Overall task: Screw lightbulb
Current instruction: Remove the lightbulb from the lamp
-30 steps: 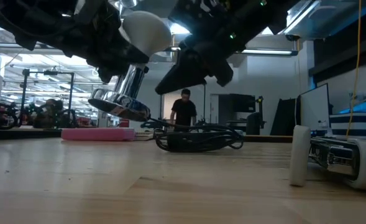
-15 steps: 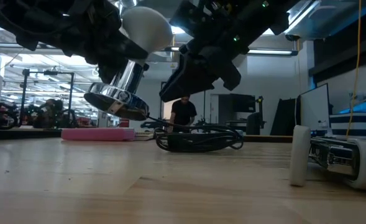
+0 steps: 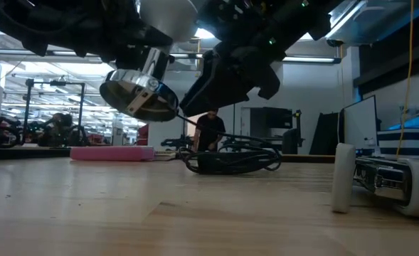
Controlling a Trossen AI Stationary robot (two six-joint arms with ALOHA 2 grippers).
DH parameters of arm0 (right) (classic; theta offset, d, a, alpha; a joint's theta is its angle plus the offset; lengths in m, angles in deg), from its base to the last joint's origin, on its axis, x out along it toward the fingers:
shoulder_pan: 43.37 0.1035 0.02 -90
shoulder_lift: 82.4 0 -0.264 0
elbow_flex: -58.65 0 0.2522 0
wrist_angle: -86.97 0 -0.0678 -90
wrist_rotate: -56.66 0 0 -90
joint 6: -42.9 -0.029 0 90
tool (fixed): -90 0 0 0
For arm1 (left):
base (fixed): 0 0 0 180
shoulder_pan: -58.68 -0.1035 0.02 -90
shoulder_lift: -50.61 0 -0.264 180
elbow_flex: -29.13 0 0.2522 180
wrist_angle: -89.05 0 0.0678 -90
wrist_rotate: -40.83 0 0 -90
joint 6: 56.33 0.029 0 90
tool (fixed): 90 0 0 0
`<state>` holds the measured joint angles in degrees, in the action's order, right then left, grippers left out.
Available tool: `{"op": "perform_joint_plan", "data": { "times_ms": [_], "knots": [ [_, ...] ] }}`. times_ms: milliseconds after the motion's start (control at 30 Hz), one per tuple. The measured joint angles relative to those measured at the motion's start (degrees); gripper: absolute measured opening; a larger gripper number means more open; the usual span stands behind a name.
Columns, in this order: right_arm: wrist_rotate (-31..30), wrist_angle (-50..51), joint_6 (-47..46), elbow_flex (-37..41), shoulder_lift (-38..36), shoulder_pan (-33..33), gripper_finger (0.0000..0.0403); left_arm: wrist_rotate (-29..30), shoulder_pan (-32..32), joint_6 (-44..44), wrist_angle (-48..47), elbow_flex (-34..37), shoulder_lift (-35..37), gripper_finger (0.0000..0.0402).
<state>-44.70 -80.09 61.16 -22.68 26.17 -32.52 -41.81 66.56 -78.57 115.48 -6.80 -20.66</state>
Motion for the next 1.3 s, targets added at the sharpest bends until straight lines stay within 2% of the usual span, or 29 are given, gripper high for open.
{"op": "perform_joint_plan", "data": {
  "times_ms": [167,467,600,733,800,933,1067,1300],
  "knots": [
    [-1.6,0.0,0.0,0.0,0.1,0.0,0.0185,-1.5,0.0,-1.4,1.4,0.0,0.0,0.0148],
    [-0.5,0.1,-0.3,0.0,0.2,0.0,0.0177,-2.6,0.0,-0.7,5.4,0.0,0.0,0.0148],
    [1.3,0.1,-0.4,0.0,0.2,0.0,0.0127,-2.6,0.0,-0.7,5.4,0.0,0.0,0.0148],
    [2.6,0.1,-0.4,0.0,0.2,0.0,0.004,-2.7,0.0,-0.7,5.1,0.0,0.0,0.0148],
    [2.9,0.2,-0.1,0.0,0.2,0.0,0.0016,-2.7,0.0,-0.8,4.8,0.0,0.0,0.0148],
    [4.0,0.3,0.0,0.0,0.2,0.0,0.0028,-2.7,0.0,-2.2,3.9,0.0,0.0,0.0148],
    [4.5,0.5,0.0,0.0,0.3,0.0,0.0014,-2.5,0.0,-3.0,1.4,0.0,0.0,0.0148],
    [5.6,0.9,-1.5,0.1,0.4,0.0,0.0018,-0.1,-0.1,-3.4,-3.2,0.0,0.0,0.0148]
  ]
}}
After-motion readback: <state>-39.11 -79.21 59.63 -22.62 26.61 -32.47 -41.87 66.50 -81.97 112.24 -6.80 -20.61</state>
